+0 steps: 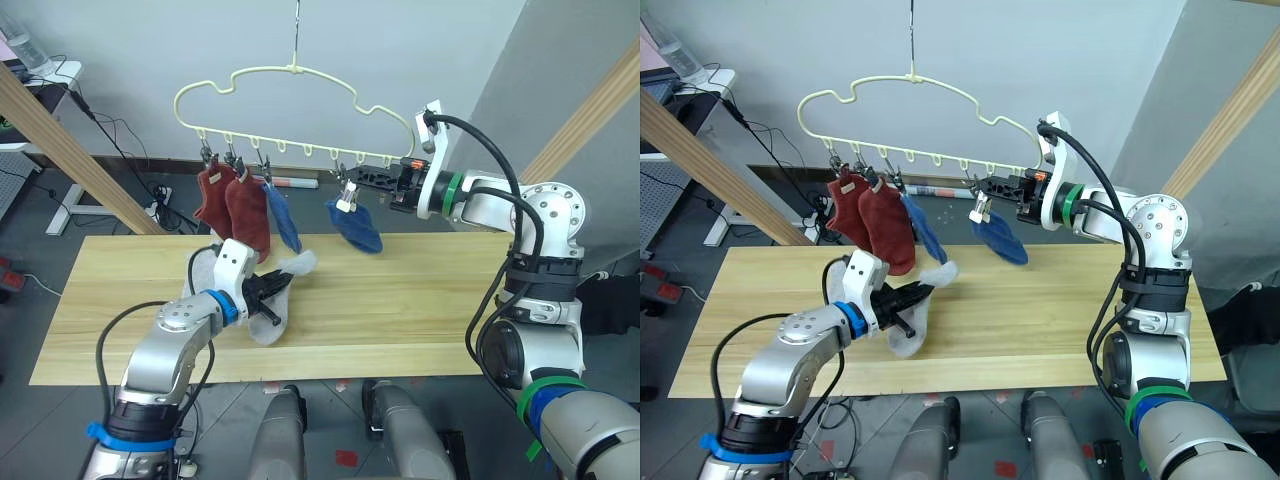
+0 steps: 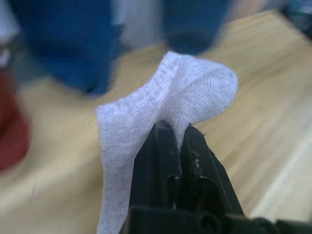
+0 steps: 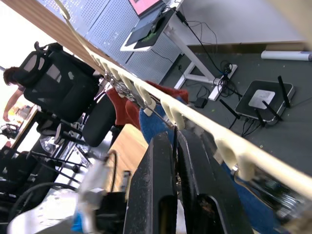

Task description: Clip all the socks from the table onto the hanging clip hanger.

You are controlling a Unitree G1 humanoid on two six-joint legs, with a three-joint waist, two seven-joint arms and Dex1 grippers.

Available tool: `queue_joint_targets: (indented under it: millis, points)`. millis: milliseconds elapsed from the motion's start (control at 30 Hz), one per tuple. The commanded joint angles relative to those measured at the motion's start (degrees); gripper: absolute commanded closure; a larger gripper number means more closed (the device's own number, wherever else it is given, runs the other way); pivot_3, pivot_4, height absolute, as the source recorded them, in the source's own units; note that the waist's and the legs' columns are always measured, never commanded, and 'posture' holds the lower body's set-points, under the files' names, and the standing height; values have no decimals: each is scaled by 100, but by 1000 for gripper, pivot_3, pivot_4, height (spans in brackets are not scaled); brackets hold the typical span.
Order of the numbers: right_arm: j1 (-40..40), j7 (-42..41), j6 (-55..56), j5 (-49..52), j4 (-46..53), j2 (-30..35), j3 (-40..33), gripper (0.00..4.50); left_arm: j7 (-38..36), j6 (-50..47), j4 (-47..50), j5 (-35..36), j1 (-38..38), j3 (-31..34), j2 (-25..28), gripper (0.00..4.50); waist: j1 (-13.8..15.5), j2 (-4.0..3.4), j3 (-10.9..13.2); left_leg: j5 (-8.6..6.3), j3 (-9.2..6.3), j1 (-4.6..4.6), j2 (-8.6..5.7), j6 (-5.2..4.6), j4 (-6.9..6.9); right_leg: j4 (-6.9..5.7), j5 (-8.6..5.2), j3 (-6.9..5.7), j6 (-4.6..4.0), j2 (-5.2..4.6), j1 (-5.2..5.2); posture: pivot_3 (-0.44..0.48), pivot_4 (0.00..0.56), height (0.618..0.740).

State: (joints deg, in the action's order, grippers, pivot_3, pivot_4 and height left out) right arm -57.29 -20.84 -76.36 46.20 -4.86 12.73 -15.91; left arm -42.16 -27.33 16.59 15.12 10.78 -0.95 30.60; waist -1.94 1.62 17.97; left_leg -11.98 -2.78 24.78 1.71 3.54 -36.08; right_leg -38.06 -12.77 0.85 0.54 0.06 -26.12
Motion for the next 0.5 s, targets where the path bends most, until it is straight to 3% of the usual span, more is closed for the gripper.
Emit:
queue_joint_targets:
  millis: [33,233,500]
  points:
    - [-117,70,-119,142,-38,7,-170,4496,-291,904,440,-90,-125,-82,112,4489,6,0,0,0,2,0,0,0,0,2,0,1,0,0,0,-14,336,740]
    - [-403,553,-1067,443,-516,-235,-940,4496,-207,2681,63,-574,34,-60,6,4489,9,0,0,0,2,1,1,0,0,3,2,0,-3,0,0,-19,337,740]
    - [-644,894,-1611,456,-730,-414,-1525,4496,148,3609,-474,-835,325,27,-170,4489,13,-1,1,-2,2,5,-1,-5,1,7,8,-2,-13,-1,0,-15,335,740]
